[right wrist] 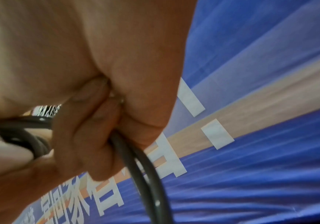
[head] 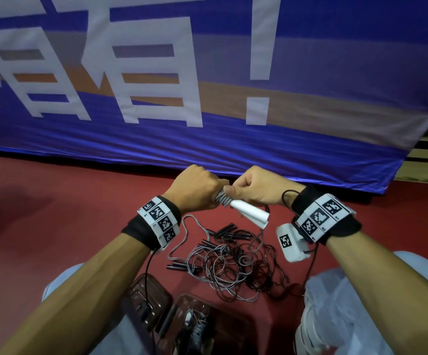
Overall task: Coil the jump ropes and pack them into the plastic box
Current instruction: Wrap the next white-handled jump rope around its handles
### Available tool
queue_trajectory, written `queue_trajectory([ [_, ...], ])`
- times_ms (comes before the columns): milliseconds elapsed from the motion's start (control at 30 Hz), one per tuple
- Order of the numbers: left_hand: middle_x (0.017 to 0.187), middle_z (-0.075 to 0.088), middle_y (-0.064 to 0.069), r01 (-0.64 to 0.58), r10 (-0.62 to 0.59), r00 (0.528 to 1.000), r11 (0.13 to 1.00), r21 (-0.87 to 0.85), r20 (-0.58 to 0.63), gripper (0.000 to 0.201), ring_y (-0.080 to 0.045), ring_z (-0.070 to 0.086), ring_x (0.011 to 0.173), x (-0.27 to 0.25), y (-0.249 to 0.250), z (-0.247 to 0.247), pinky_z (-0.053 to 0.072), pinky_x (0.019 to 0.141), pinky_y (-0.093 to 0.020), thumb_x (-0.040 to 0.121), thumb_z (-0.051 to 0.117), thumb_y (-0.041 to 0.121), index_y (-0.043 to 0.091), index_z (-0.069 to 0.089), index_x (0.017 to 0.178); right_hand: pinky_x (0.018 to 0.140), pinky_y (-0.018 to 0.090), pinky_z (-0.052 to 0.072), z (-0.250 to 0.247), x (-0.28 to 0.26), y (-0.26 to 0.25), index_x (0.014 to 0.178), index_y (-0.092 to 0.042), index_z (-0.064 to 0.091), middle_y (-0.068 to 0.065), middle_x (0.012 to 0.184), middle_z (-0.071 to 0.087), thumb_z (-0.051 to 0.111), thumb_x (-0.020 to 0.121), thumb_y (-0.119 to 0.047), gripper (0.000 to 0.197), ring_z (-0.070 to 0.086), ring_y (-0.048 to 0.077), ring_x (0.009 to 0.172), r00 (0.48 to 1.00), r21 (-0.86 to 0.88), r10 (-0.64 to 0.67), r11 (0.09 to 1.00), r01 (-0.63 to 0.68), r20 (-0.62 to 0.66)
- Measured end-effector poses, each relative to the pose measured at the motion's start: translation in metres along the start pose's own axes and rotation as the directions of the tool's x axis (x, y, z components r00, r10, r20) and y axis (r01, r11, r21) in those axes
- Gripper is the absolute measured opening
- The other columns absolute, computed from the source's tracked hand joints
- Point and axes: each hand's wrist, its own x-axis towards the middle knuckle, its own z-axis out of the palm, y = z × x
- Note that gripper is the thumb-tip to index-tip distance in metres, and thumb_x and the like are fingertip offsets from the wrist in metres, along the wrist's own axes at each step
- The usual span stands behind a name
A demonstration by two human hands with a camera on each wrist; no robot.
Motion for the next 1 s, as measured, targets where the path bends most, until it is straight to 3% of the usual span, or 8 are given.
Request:
queue_trajectory([
  [67, 0.046, 0.051, 0.002, 0.037, -0.038, 0.999, 0.998, -0.051, -0.013, 0.023, -0.027, 0.041, 0.037, -0.001, 0.0, -0.001, 0.023, 0.043, -0.024, 0.076, 0.044, 0.032, 0.019, 0.057, 0.062, 0.053, 0.016, 0.039, 0.0, -0.002, -0.001, 0.076, -0.015, 0.078, 0.002, 0.067, 0.073, 0.056, 0.079, -0.068, 0.058, 0.055, 0.007, 0.051, 0.999, 0.071, 0.022, 0.997, -0.025, 0.043],
  [167, 0.048, 0.055, 0.001, 0.107, -0.116, 0.992, 0.984, -0.145, -0.053, 0.028, -0.026, 0.045, 0.038, -0.003, 0.0, -0.003, 0.032, 0.041, -0.027, 0.075, 0.046, 0.039, 0.021, 0.064, 0.065, 0.062, 0.024, 0.044, 0.001, -0.001, 0.001, 0.071, -0.016, 0.077, 0.007, 0.07, 0.073, 0.056, 0.083, -0.063, 0.053, 0.059, 0.014, 0.061, 0.999, 0.244, 0.013, 0.969, -0.024, 0.045],
  [300, 0.051, 0.059, 0.0, 0.18, -0.194, 0.979, 0.967, -0.177, -0.063, 0.031, -0.026, 0.05, 0.042, -0.003, 0.0, -0.004, 0.04, 0.043, -0.032, 0.076, 0.049, 0.045, 0.023, 0.071, 0.07, 0.051, 0.019, 0.041, 0.003, 0.003, 0.003, 0.083, -0.004, 0.073, 0.007, 0.065, 0.069, 0.048, 0.099, -0.047, 0.053, 0.055, 0.011, 0.054, 0.997, 0.432, 0.017, 0.901, -0.046, 0.071],
  [467, 0.052, 0.061, 0.0, 0.266, -0.311, 0.945, 0.909, -0.321, -0.1, 0.027, -0.023, 0.051, 0.043, -0.007, 0.003, -0.007, 0.039, 0.044, -0.031, 0.075, 0.05, 0.037, 0.02, 0.068, 0.066, 0.046, 0.023, 0.031, 0.011, 0.008, 0.002, 0.079, -0.007, 0.068, 0.01, 0.062, 0.062, 0.053, 0.09, -0.053, 0.05, 0.046, 0.013, 0.047, 0.995, 0.627, 0.021, 0.775, -0.078, 0.098],
  [600, 0.044, 0.049, -0.002, 0.424, -0.505, 0.86, 0.786, -0.451, -0.073, 0.032, -0.018, 0.041, 0.038, -0.002, 0.007, -0.008, 0.029, 0.044, -0.03, 0.08, 0.054, 0.033, 0.016, 0.052, 0.053, 0.048, 0.023, 0.018, 0.018, 0.014, -0.001, 0.077, -0.01, 0.056, 0.001, 0.054, 0.048, 0.048, 0.099, -0.044, 0.042, 0.025, 0.005, 0.041, 0.998, 0.728, 0.045, 0.682, -0.068, 0.051],
  [767, 0.042, 0.039, -0.002, 0.599, -0.666, 0.745, 0.644, -0.475, 0.037, 0.039, -0.028, 0.04, 0.045, 0.001, 0.007, -0.001, 0.025, 0.045, -0.028, 0.077, 0.063, 0.026, 0.018, 0.037, 0.05, 0.045, 0.022, 0.005, 0.032, 0.032, -0.001, 0.056, -0.013, 0.046, 0.001, 0.045, 0.029, 0.037, 0.101, -0.065, 0.069, 0.015, 0.007, 0.036, 0.979, 0.733, 0.201, 0.67, -0.119, -0.025],
  [900, 0.048, 0.05, -0.004, 0.693, -0.726, 0.677, 0.573, -0.437, 0.121, 0.037, -0.031, 0.052, 0.049, 0.002, 0.008, 0.007, 0.034, 0.047, -0.029, 0.076, 0.062, 0.038, 0.014, 0.047, 0.052, 0.039, 0.015, 0.013, 0.042, 0.04, 0.004, 0.059, -0.01, 0.051, 0.002, 0.044, 0.032, 0.033, 0.109, -0.04, 0.061, 0.018, 0.008, 0.034, 0.947, 0.676, 0.305, 0.719, -0.161, -0.098],
  [1000, 0.053, 0.057, -0.005, 0.768, -0.774, 0.607, 0.513, -0.383, 0.18, 0.032, -0.033, 0.058, 0.054, 0.004, 0.006, 0.013, 0.046, 0.048, -0.031, 0.069, 0.06, 0.04, 0.011, 0.055, 0.056, 0.038, 0.015, 0.021, 0.054, 0.042, 0.001, 0.069, -0.008, 0.059, 0.002, 0.046, 0.043, 0.03, 0.109, -0.038, 0.058, 0.026, 0.009, 0.033, 0.915, 0.555, 0.338, 0.815, -0.169, -0.218],
])
